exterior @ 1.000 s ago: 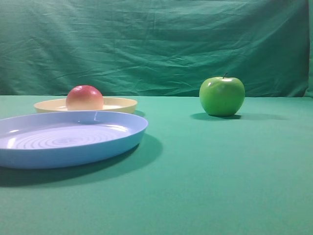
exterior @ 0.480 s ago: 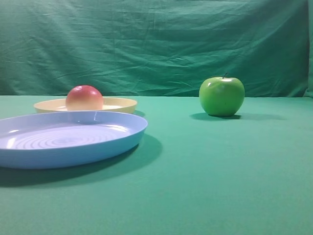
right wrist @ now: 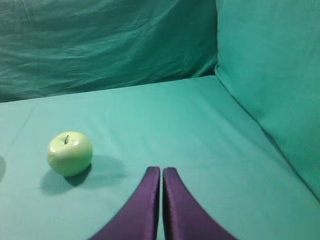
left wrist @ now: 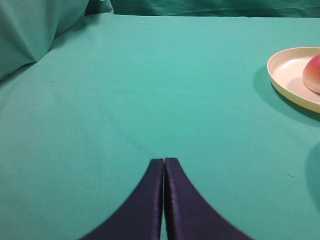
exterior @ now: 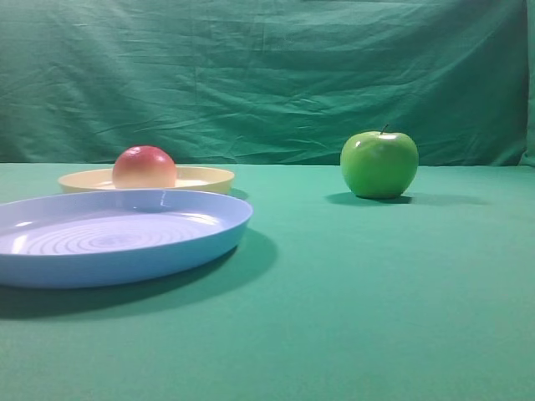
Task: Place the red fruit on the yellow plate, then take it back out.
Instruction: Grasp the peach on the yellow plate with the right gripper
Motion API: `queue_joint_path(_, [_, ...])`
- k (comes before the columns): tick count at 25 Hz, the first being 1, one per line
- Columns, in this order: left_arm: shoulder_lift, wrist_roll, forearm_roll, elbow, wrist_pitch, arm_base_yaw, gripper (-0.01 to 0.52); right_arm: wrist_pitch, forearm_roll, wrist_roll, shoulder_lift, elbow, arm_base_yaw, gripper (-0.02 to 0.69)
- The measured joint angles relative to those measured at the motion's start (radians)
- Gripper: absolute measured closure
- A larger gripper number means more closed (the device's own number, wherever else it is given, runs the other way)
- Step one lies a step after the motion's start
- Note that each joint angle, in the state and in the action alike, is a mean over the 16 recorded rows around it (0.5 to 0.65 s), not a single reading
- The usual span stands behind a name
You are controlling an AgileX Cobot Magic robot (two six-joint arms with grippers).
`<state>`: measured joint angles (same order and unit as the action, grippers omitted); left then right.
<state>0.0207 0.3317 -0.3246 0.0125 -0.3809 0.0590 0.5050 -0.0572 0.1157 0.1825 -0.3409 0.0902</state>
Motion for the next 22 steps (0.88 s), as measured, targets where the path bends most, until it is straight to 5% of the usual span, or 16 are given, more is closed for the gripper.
queue_joint_path(10, [0.0, 0.0, 0.0, 0.0, 0.0, 0.0, 0.514, -0.084, 0.0, -0.001, -0.178, 0.29, -0.018, 0.665])
queue_joint_path(22, [0.0, 0.0, 0.0, 0.0, 0.0, 0.0, 0.514, -0.101, 0.0, -0.022, -0.194, 0.361, -0.018, 0.665])
